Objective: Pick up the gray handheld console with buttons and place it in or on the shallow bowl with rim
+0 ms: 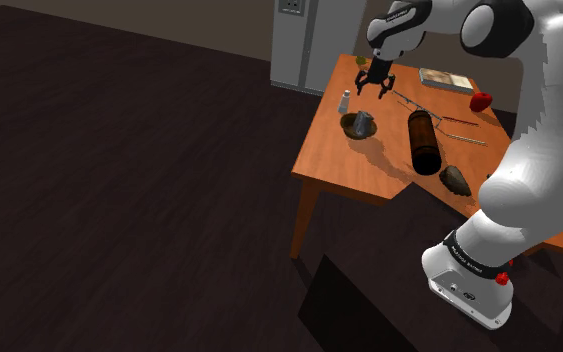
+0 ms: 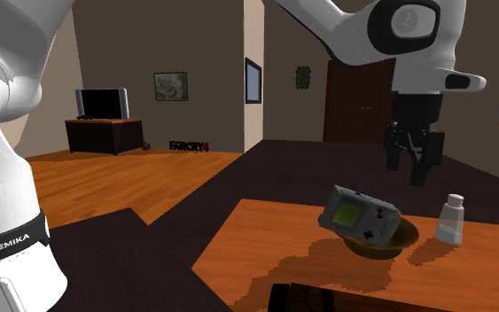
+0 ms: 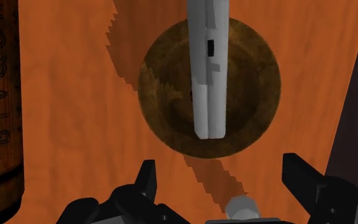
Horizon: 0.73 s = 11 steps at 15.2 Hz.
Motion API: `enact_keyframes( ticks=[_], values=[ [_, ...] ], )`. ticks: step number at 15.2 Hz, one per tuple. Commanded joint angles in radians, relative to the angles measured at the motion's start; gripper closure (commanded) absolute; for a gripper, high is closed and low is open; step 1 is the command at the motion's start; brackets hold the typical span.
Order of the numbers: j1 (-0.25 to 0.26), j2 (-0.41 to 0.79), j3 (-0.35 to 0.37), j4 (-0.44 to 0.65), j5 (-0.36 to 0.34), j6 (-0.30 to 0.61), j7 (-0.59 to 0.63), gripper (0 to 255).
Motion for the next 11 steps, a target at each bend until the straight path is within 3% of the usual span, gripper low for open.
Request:
enact_keyframes(
  ticks=[1,3,11],
  values=[
    [-0.001,-0.018,-0.002,0.023,-0.003,-0.040,0.001,0],
    [-0.002,-0.038,-0.005,0.052,-0.007,-0.089,0.004,0],
    [-0.002,-0.038,-0.005,0.052,-0.007,-0.089,0.004,0]
  ],
)
